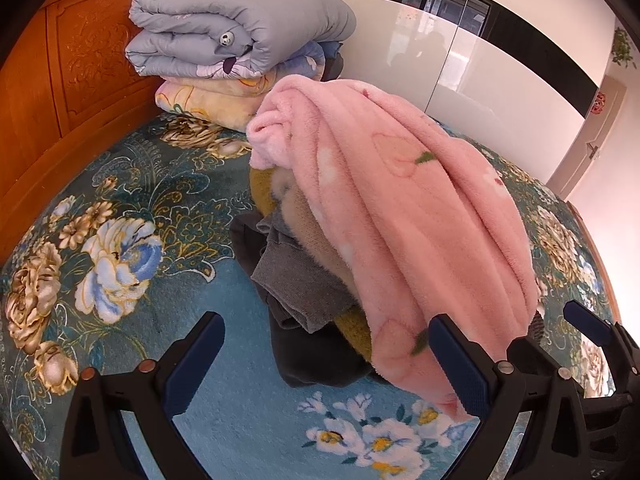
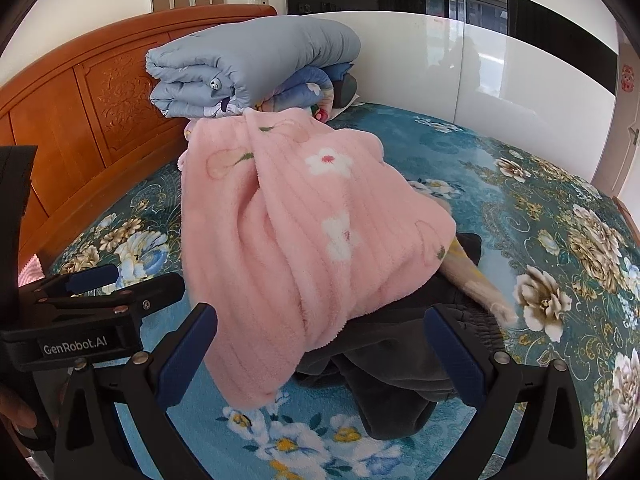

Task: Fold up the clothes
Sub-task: 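Lift the pink garment off the pile and lay it on the bedspread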

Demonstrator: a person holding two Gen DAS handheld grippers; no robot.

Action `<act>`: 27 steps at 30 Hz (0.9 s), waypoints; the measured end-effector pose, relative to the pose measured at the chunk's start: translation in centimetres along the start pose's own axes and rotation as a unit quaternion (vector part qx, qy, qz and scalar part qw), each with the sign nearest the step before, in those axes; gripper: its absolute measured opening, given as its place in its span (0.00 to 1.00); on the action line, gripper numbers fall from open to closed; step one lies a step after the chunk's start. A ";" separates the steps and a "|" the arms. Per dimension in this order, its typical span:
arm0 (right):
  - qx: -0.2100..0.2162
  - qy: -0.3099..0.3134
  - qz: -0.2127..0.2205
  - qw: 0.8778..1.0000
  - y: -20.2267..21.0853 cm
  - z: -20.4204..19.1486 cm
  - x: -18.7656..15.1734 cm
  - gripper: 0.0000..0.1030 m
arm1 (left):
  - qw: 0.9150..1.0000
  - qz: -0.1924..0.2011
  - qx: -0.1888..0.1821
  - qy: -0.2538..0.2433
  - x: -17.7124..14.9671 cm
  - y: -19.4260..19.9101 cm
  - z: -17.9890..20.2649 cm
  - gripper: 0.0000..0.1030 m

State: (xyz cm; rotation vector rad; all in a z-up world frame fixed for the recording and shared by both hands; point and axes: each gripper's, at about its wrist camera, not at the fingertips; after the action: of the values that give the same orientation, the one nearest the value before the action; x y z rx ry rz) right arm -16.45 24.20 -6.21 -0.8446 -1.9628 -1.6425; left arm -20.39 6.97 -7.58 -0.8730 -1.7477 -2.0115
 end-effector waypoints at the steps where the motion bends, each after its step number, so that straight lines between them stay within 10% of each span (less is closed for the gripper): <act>1: -0.001 -0.003 0.000 1.000 0.2 0.4 0.0 1.00 | 1.000 -0.003 -0.002 0.001 0.2 0.0 0.3 1.00; 10: -0.009 -0.026 -0.020 0.999 3.0 5.1 -2.5 1.00 | 0.995 -0.025 -0.087 0.042 1.5 -1.3 3.3 0.94; 12: -0.015 -0.025 -0.025 0.999 3.8 6.0 -3.4 1.00 | 0.994 -0.028 -0.100 0.035 1.8 -1.6 4.8 0.78; 14: -0.023 -0.028 -0.031 0.999 4.3 6.9 -4.1 1.00 | 0.996 -0.047 -0.075 0.015 2.2 -2.0 6.2 0.26; 16: -0.030 -0.034 -0.039 0.998 4.8 7.7 -4.8 1.00 | 0.997 -0.041 -0.062 0.014 2.4 -1.5 6.7 0.13; 27: -0.039 -0.075 -0.025 0.996 10.4 10.9 -6.0 1.00 | 0.982 0.181 -0.053 0.001 8.9 17.3 3.7 0.08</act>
State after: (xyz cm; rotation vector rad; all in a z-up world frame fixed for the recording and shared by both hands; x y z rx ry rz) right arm -4.35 34.97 -5.04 -0.9802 -2.0467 -1.7399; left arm -15.67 8.56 11.59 -1.1305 -1.3702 -1.8712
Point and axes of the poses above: each gripper's, at about its wrist camera, not at the fingertips, and y roughly against the way its jaws point, z to its right, x to its top, and after that the axes turned 13 degrees about -y, right-handed
